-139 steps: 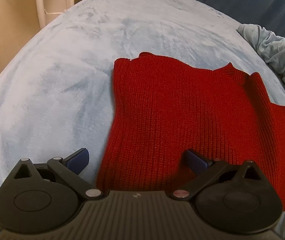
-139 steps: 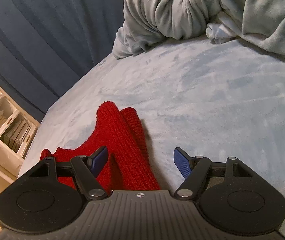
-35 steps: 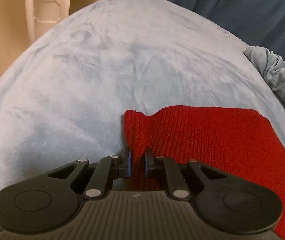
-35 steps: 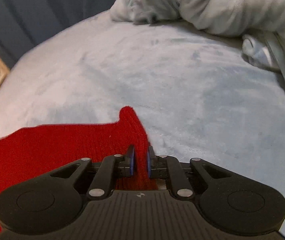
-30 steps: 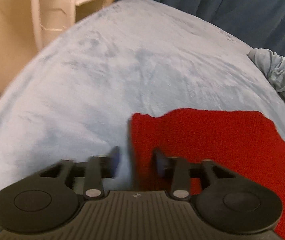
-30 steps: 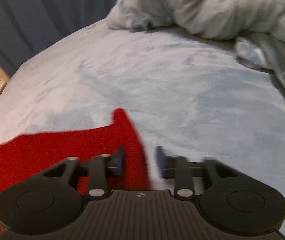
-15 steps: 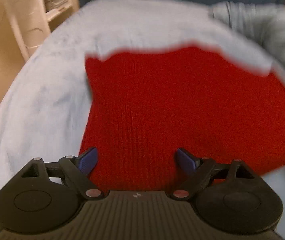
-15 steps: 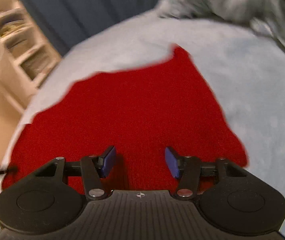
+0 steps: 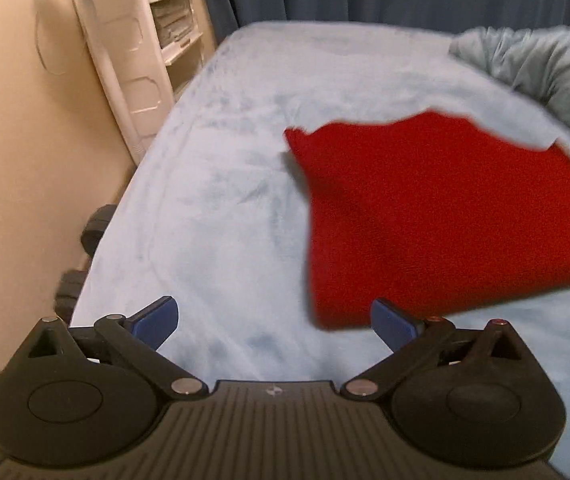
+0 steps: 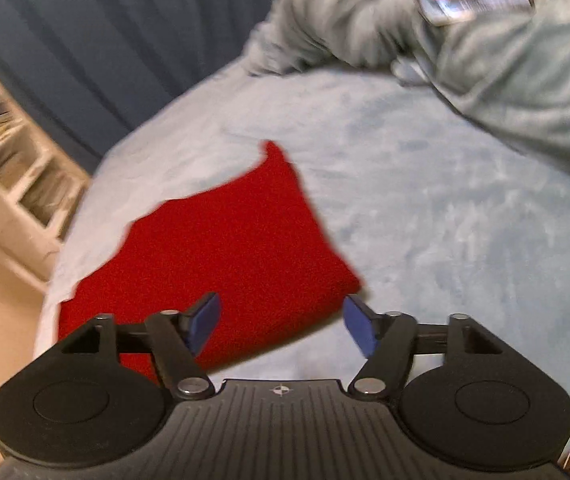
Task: Fold small clothes
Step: 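Release the sweater and lift both grippers away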
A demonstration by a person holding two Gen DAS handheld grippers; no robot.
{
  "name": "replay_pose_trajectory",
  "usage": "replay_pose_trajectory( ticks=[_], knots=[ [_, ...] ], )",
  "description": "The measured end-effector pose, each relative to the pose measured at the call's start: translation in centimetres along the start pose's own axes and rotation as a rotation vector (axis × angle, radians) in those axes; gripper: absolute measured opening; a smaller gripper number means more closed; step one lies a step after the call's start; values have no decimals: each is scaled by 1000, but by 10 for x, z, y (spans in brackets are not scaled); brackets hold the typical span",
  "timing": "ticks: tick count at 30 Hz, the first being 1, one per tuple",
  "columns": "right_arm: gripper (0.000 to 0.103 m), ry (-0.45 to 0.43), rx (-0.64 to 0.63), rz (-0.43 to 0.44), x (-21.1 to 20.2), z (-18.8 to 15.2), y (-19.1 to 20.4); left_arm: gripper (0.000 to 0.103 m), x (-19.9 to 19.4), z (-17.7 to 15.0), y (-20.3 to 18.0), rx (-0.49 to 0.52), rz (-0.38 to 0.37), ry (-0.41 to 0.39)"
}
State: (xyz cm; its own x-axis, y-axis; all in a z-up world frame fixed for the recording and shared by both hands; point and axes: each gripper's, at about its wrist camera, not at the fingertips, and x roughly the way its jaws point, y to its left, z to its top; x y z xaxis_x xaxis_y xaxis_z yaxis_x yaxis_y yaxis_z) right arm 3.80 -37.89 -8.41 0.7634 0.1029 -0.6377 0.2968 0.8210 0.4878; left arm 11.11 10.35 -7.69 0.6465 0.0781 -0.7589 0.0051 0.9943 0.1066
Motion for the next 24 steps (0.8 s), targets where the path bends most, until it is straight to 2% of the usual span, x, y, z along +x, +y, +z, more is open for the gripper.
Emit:
replay_pose_trajectory(
  ticks=[3,8,11,13,17,24],
  knots=[
    [84,-18,-77,6,-40,-16,32,103,-41,-4,-15,-37,-58,8],
    [86,-70,-200,-11,-97,-44,83,103,-91,-21,-52,19,-112,12],
    [88,-90,-232,-20,-125,-60,102,103,-108,-30,-60,-37,-168,25],
    [88,-85,-225,15,-138,-70,109,103,-114,-34,-62,-63,-219,48],
    [88,-59,-236,73,-155,-86,119,103,-128,-42,-63,-59,-214,34],
    [88,-47,-190,52,-162,-86,114,103,-142,-42,-59,-64,-174,-1]
  ],
)
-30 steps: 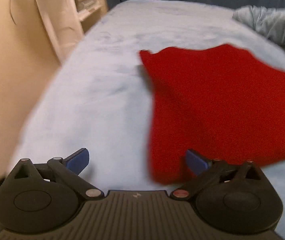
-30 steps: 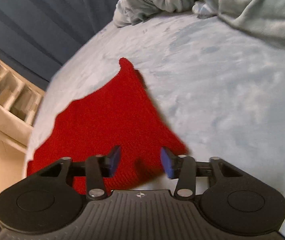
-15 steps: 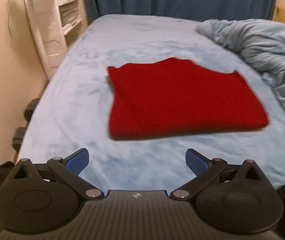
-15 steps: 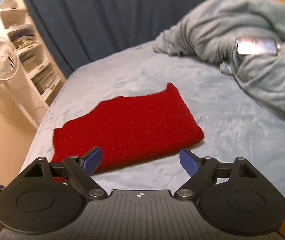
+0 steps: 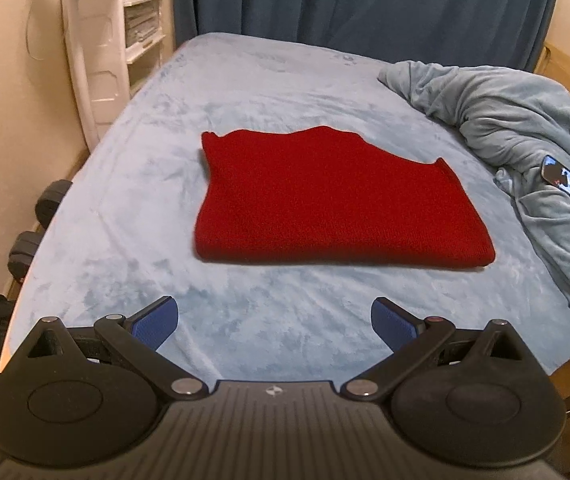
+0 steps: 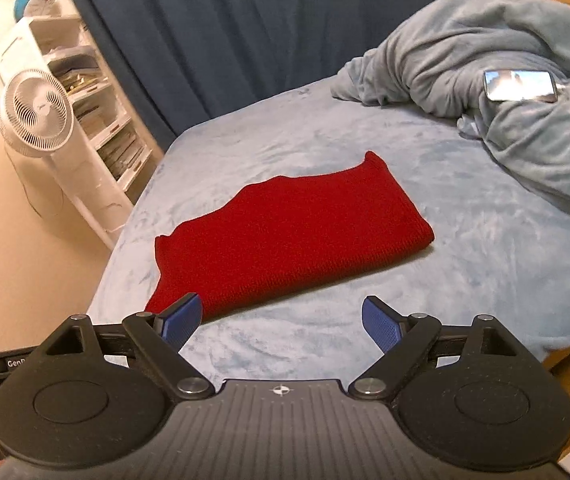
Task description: Fold small clothes
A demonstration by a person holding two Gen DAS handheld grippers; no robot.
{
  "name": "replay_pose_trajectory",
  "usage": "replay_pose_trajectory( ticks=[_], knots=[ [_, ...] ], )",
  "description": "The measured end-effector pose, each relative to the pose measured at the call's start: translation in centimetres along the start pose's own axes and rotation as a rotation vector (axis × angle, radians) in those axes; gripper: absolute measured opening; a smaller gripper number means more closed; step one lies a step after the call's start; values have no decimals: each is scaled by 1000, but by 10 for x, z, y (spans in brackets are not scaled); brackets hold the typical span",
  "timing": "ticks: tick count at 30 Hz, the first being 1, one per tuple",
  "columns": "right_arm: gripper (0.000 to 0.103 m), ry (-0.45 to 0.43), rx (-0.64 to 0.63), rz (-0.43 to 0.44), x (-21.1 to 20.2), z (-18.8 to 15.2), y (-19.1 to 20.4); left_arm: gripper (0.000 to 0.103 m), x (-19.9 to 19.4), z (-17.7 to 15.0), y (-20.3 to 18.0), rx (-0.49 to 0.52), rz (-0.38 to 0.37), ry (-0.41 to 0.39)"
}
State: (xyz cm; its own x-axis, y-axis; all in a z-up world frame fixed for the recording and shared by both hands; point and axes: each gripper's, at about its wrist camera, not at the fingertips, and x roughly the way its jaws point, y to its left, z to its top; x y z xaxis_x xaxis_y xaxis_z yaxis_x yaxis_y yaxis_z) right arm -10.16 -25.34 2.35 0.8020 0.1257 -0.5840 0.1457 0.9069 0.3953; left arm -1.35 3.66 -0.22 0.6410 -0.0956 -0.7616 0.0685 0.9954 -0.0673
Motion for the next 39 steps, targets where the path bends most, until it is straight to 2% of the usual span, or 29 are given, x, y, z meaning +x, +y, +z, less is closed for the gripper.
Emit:
replay_pose_trajectory(
  ticks=[6,14,25,29,34,36,37,38,39],
  knots=[
    [88,22,-4,18,8,-3,1,103,1,4,-2,29,75,17],
    [88,73,-16,19,29,-5,8,103,19,6,4,17,100,68],
    [88,139,38,-41,97,7,-2,103,75,21,19,13,148,141],
    [91,135,220,-67,144,18,-43,103,102,26,25,5,170,171],
    [91,134,542,-236,227,29,-128,103,135,29,37,-3,199,216],
    [91,145,630,-291,253,30,-154,103,145,28,43,-11,210,233],
    [93,153,666,-313,265,29,-166,103,152,29,47,-20,214,245],
    [101,155,683,-319,274,29,-173,103,157,28,51,-30,216,255],
    [102,127,685,-306,279,31,-176,103,162,29,56,-41,220,263]
  ],
)
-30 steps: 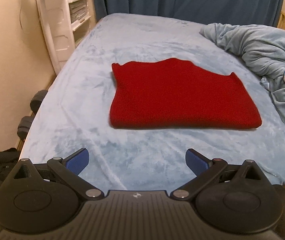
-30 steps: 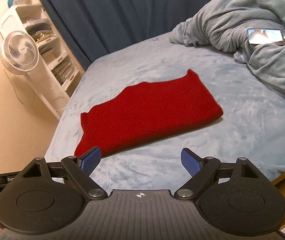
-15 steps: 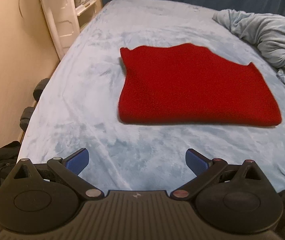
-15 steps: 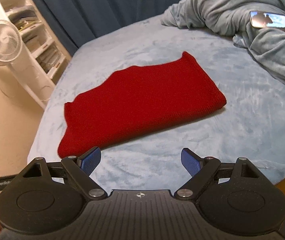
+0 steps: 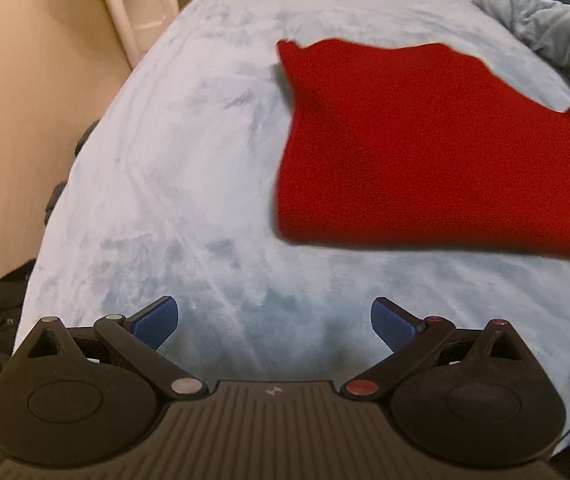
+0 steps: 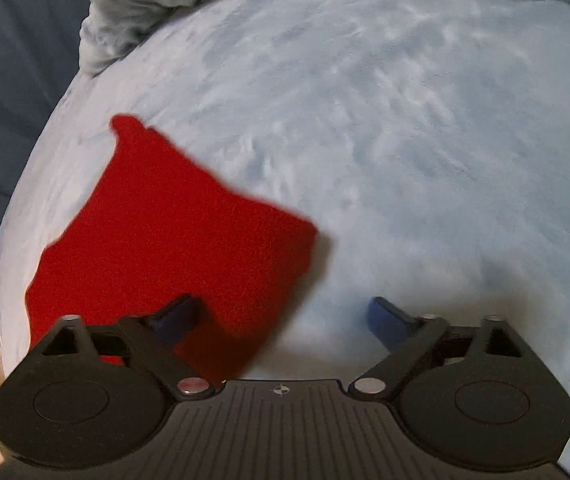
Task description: Fold small clothes
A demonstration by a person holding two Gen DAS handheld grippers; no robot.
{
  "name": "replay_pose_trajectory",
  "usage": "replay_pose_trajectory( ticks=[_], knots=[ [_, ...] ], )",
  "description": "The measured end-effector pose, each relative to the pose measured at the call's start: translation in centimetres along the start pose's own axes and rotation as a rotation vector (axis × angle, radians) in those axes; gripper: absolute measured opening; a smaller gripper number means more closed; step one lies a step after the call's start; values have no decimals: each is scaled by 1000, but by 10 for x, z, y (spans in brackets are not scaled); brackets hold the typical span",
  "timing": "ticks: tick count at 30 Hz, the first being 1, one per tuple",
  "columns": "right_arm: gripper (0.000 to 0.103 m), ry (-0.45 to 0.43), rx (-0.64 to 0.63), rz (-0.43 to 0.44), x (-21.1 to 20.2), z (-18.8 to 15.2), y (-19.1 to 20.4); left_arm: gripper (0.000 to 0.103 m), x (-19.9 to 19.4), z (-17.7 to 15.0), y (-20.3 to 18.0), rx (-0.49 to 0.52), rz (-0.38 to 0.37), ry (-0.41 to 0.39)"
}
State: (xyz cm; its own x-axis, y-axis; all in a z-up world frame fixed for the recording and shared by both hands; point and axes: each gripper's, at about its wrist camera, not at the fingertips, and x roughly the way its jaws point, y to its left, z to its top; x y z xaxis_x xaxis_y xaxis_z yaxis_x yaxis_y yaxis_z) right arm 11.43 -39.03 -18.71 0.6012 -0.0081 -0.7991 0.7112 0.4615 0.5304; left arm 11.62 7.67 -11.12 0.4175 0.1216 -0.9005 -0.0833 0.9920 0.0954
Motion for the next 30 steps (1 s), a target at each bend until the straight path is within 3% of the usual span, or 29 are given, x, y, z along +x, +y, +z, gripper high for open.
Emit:
replay_pose_trajectory(
  ticks=[2,3,4,5,6,8,11,13,16,18,22,24,26,28,30],
  knots=[
    [102,-28,-26,4,5,3,8,103,11,4,8,-20,14,11],
    [91,-22,-46,7,8,5,13,103,16,6,13,-33,26,13],
    [75,-32,-59,51,7,5,14,103,22,8,20,-50,41,14],
    [35,-47,-52,95,6,7,13,103,27,10,26,-67,55,16],
    [24,-51,-23,118,5,8,10,103,33,14,32,-82,66,20],
    [21,-62,-6,157,-1,10,8,103,42,17,45,-119,79,32],
    [18,-81,-82,91,-11,9,31,103,49,20,63,-167,75,52],
    [17,-141,-199,64,-28,6,64,103,48,19,72,-189,64,48],
    [16,-261,-492,112,-64,-21,143,103,43,15,79,-201,47,42],
    [15,-327,-706,175,-83,-59,200,103,42,11,84,-213,36,41],
    [16,-410,-1244,348,-95,-197,274,103,38,4,101,-266,22,38],
    [16,-368,-1465,415,-85,-262,276,103,38,2,108,-279,20,39],
    [16,-261,-1697,433,-63,-326,258,103,38,-1,112,-280,19,39],
    [16,-137,-1799,392,-38,-361,240,103,39,-2,113,-278,17,40],
    [18,-155,-1798,338,-24,-375,229,103,40,-2,112,-278,0,42]
  ],
)
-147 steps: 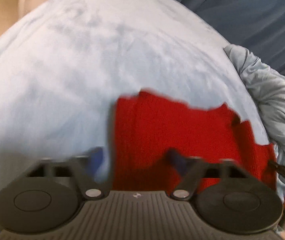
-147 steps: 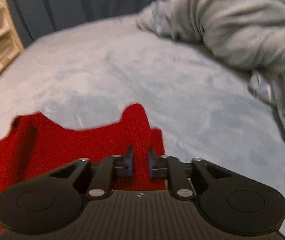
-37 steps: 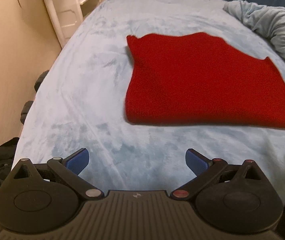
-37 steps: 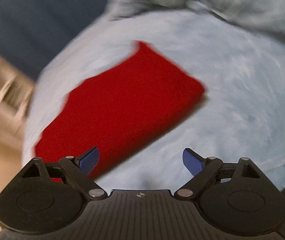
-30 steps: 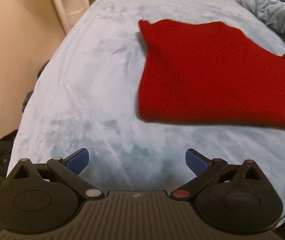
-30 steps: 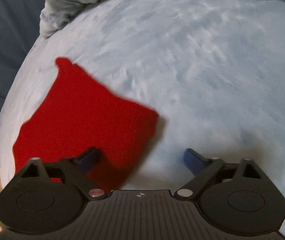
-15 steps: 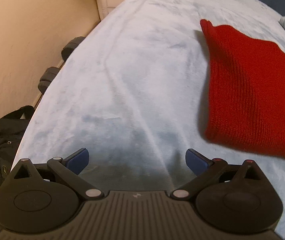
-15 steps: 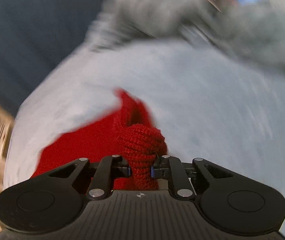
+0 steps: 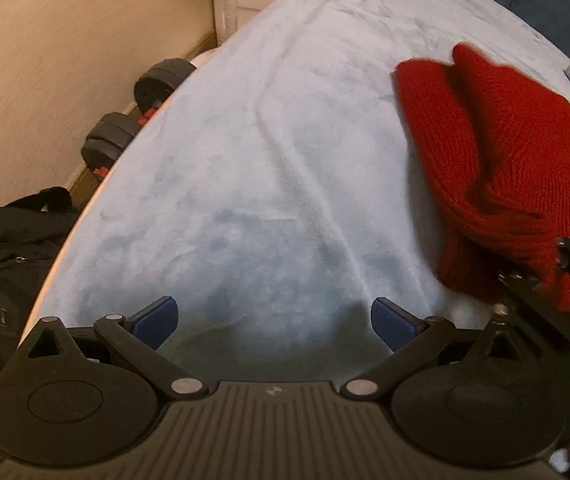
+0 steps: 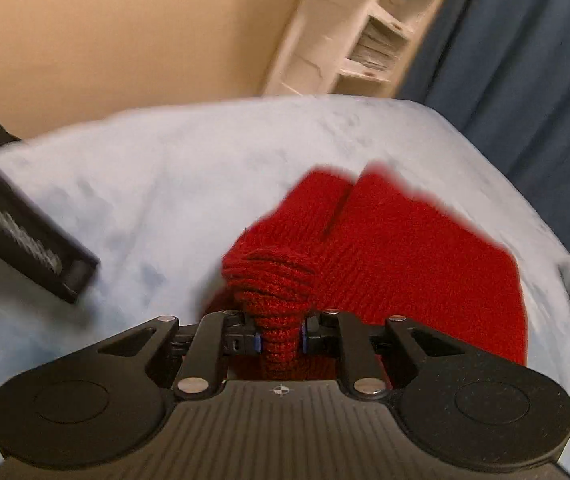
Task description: Fold small clothes
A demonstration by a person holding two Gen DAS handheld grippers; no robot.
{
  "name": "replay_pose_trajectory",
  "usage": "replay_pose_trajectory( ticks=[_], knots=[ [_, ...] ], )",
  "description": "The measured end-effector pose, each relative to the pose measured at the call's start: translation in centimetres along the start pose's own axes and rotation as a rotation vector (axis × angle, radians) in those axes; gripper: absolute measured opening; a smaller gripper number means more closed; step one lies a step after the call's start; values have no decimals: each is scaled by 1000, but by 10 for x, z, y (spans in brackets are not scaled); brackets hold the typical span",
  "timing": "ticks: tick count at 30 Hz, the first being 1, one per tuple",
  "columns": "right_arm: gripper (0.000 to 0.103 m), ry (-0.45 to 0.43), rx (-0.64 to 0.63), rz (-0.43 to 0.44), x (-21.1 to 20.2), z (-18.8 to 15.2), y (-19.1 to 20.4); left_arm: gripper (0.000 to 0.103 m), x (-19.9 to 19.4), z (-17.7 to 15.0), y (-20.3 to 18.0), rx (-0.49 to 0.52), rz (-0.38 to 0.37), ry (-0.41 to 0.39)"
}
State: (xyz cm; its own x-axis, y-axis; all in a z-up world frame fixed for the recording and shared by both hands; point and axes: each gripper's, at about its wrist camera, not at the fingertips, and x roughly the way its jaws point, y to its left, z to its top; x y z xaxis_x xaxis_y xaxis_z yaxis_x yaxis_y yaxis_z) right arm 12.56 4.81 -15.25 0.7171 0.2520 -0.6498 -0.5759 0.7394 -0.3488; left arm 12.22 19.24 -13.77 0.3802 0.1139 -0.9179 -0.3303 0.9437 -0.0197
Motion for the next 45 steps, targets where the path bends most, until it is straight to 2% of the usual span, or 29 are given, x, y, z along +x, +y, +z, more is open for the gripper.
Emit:
replay_pose_trajectory(
  ticks=[2,6,8,9,10,12,15,16,18,20,22,25,28,29,33,35,36,37,39,40,42,44,45],
  knots=[
    [21,-25,68,9,-2,-1,-7,103,0,0,-3,-1,-28,-4],
    [38,-61,158,112,-21,-4,-26,102,-3,0,-10,-9,-61,-26],
    [48,-29,198,231,-36,-17,-43,102,-6,0,-10,-24,-108,-37],
    [48,-32,242,301,-50,-26,-57,102,-9,0,-11,-37,-123,-41],
    [48,-26,275,326,-62,-32,-68,102,-14,2,-13,-51,-143,-46],
    [48,-4,362,299,-85,-47,-103,102,-26,5,-23,-65,-218,-58],
    [54,1,522,149,-105,-68,-172,102,-36,11,-52,-58,-335,-51],
    [56,10,587,97,-102,-71,-200,103,-35,13,-64,-48,-359,-45],
    [76,16,719,40,-91,-72,-247,103,-21,18,-85,-50,-349,-11],
    [86,19,863,60,-69,-69,-291,102,0,18,-92,-104,-301,28],
    [86,42,951,107,-30,-57,-326,102,18,15,-80,-225,-329,74],
    [89,91,1041,166,32,-42,-354,103,32,7,-59,-357,-355,61],
    [89,185,1062,175,91,-31,-362,101,39,5,-54,-398,-378,54],
    [89,216,1057,172,107,-30,-362,97,40,5,-55,-403,-379,46],
    [89,307,1023,153,176,-14,-361,63,46,6,-50,-450,-453,29],
    [87,348,1010,173,198,-8,-357,59,50,6,-44,-461,-465,30],
    [68,371,993,205,208,-7,-353,57,52,8,-42,-462,-465,36],
    [55,394,947,217,215,-6,-348,56,52,11,-42,-458,-473,42],
    [32,411,830,206,209,-4,-341,42,54,23,-40,-431,-482,59],
    [31,400,831,216,202,-8,-344,42,57,34,-40,-404,-485,62],
    [29,392,894,178,173,-25,-354,42,63,69,-42,-286,-474,60],
    [29,392,980,94,132,-61,-359,41,75,120,-54,-130,-485,52],
    [28,386,1063,53,107,-87,-357,41,85,148,-65,-58,-488,58]
  ],
)
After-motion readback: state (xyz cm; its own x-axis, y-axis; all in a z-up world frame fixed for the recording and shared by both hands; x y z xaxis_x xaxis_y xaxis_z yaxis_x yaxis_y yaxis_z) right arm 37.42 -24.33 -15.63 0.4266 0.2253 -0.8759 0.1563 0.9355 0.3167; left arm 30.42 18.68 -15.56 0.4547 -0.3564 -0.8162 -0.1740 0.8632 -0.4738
